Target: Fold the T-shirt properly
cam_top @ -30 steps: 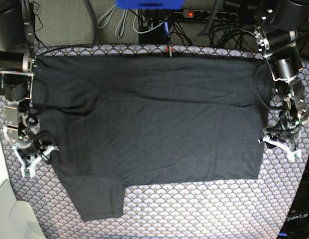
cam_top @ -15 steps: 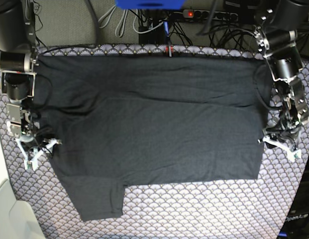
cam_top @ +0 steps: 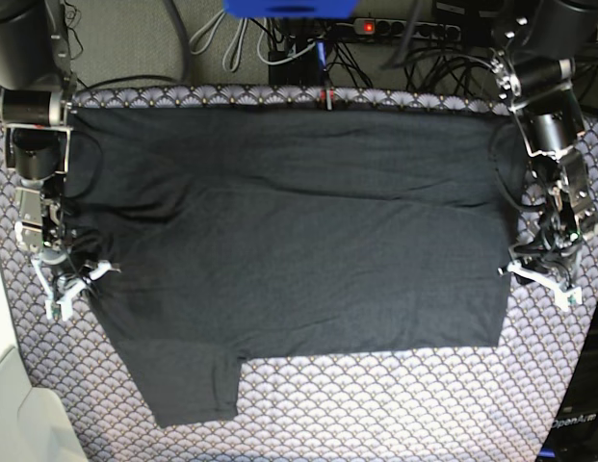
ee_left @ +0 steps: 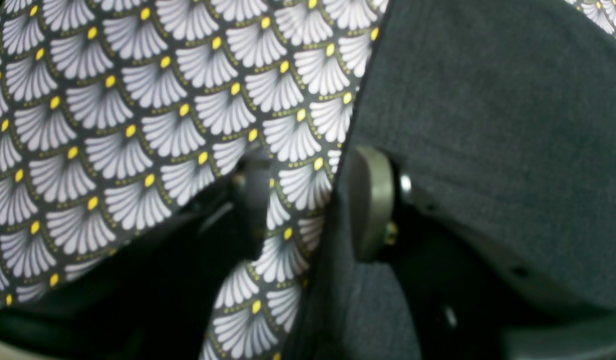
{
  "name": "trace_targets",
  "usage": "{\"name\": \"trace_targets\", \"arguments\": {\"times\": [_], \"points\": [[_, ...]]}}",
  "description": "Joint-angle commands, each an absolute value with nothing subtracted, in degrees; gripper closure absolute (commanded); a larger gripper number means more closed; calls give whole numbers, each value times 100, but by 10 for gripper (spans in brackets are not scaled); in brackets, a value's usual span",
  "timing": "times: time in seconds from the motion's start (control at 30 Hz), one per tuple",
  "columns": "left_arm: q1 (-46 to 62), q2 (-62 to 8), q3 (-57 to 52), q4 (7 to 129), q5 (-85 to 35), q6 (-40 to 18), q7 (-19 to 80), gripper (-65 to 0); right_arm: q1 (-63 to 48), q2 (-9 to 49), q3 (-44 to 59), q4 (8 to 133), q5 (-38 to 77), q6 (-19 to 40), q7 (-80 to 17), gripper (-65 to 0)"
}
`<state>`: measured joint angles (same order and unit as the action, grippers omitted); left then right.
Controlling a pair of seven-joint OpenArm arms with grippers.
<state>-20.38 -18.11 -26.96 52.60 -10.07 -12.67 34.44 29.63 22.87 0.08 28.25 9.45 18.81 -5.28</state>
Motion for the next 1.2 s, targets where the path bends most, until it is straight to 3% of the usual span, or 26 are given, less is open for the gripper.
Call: {"name": "trace_targets", "arguments": {"times": [0.0,0.1,0.2,0.33,0.53,0.63,0.8,0.93,1.17], "points": [[-2211,-1912,-2712,5341,-1042,-1279,3319,-242,2993,2387,4,2826,840,1851,-848,-2],[-2369,-1903,-2712,5297,-1033,-1279,3204,-242,2993,2387,4,2826,840,1859,-857,0],[-2738,-1912,-2712,4444,-1033,-1279,2791,-246,2993,2387,4,2826,840,1859,-857,0],[-3213,-1956,-2668,3327,-1033,-1279,2176,-317,2993,2387,4,2826,840,1859,-857,0],[-3723,-1965,-1059,2633,-1051,-1270,1305,-330,2993,2378,4,2826,840,1859,-857,0],[-3873,-1938,-892,2281,-1051,-1270,1191,-330,2993,2378,4,2826,840,1859,-857,0],[-3873,-1947,-892,2202,-1051,-1244,1024,-330,2993,2378,4,2826,840,1859,-857,0],[-3873,-2070,-875,2167,-1059,-585,866,-332,2993,2378,4,2826,840,1859,-857,0],[-3864,-2079,-857,2167,-1068,-681,857,-332,3002,2378,4,2826,840,1859,-857,0]]}}
